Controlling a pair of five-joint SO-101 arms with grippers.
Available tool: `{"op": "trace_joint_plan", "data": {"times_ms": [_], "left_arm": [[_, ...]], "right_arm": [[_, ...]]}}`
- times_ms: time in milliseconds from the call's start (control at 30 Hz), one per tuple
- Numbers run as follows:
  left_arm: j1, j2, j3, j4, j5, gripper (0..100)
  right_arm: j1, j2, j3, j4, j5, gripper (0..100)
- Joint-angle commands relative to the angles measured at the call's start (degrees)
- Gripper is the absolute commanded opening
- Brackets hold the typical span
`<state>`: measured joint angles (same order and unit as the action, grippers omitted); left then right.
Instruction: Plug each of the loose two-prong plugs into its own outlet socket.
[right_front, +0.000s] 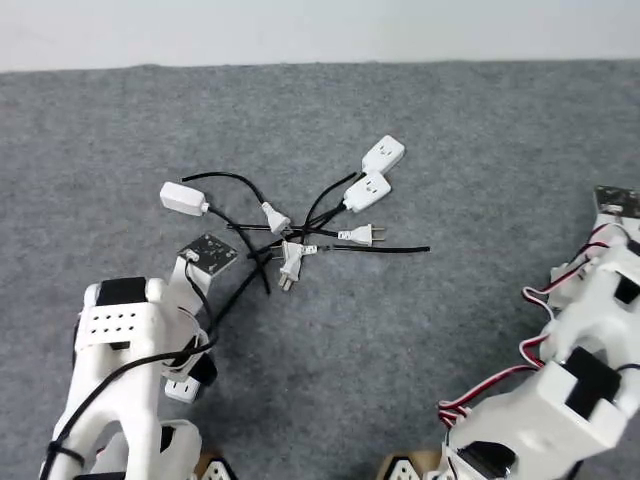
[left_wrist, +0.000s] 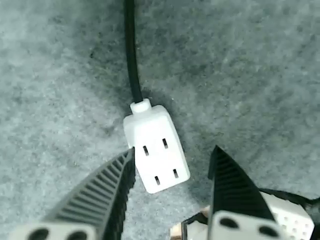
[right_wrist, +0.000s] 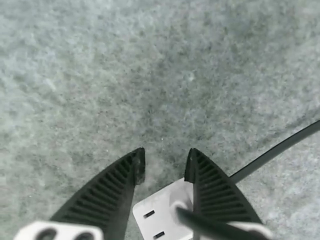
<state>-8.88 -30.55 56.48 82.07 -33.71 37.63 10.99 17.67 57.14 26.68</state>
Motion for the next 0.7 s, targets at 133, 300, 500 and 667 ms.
{"op": "trace_joint_plan", "data": {"times_ms": [133, 300, 500, 667], "left_arm": [[-1.58, -1.23, 1.10, -2.46, 0.53, 23], [-1.49, -1.23, 6.02, -8.00, 0.44, 23], [-1.58, -1.23, 11.47, -15.12, 0.70, 23], [-1.76, -1.23, 13.67, -17.05, 0.70, 23]], "right_arm": [[0.57, -0.31, -0.53, -0.92, 0.79, 13.9], [0.40, -0.31, -0.44, -0.66, 0.88, 13.9], [0.48, -0.57, -0.35, -0.48, 0.88, 13.9], [0.57, -0.40, -0.35, -0.40, 0.88, 13.9]]}}
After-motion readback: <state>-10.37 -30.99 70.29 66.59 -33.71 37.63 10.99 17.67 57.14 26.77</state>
